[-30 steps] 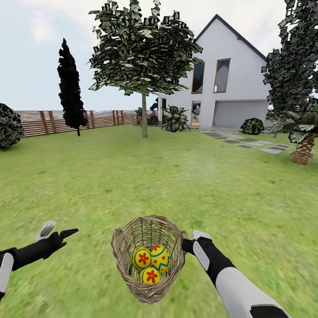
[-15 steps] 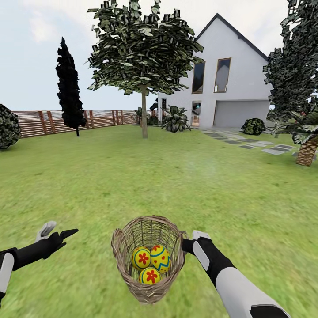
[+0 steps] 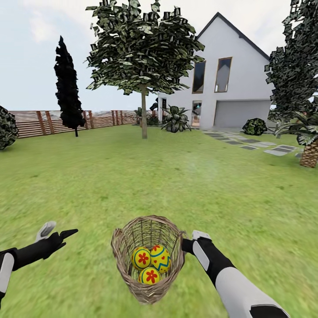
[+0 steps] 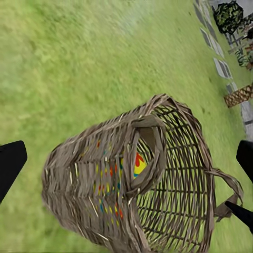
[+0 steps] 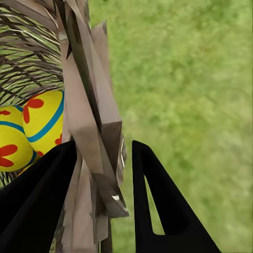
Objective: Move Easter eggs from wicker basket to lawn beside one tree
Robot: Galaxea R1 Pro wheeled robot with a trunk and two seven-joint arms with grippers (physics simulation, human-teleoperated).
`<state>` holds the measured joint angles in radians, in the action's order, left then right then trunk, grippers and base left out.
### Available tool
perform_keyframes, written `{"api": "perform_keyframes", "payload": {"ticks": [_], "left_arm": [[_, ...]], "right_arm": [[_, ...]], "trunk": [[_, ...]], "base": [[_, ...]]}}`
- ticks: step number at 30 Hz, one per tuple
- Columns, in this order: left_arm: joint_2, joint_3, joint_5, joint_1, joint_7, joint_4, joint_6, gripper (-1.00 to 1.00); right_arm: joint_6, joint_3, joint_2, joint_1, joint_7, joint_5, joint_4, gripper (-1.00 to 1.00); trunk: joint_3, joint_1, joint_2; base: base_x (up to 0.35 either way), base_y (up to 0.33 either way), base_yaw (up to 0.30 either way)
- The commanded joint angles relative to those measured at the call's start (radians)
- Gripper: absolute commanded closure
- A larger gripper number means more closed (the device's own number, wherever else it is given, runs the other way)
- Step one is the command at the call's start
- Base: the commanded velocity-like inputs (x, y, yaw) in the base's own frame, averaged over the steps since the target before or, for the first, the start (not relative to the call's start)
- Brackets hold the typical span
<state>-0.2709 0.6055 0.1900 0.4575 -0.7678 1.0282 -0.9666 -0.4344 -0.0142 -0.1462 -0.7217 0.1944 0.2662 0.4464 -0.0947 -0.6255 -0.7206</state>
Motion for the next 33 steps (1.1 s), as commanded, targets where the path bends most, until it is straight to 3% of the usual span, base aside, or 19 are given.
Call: {"api": "perform_keyframes", "payload": {"ticks": [1,33], "left_arm": [[0.000,0.002,-0.001,0.001,-0.005,0.000,-0.004,-1.00],[0.000,0.003,0.004,0.001,-0.010,0.001,-0.007,-1.00]], "right_arm": [[-0.003,-0.003,0.000,-0.001,0.007,0.013,0.003,1.00],[-0.003,-0.004,-0.005,-0.001,0.007,0.014,0.003,1.00]], "trunk": [[-0.002,-0.001,-0.001],[0.000,-0.001,-0.001]], "base": [[0.333,0.000,0.000],[0.321,0.000,0.041]]}}
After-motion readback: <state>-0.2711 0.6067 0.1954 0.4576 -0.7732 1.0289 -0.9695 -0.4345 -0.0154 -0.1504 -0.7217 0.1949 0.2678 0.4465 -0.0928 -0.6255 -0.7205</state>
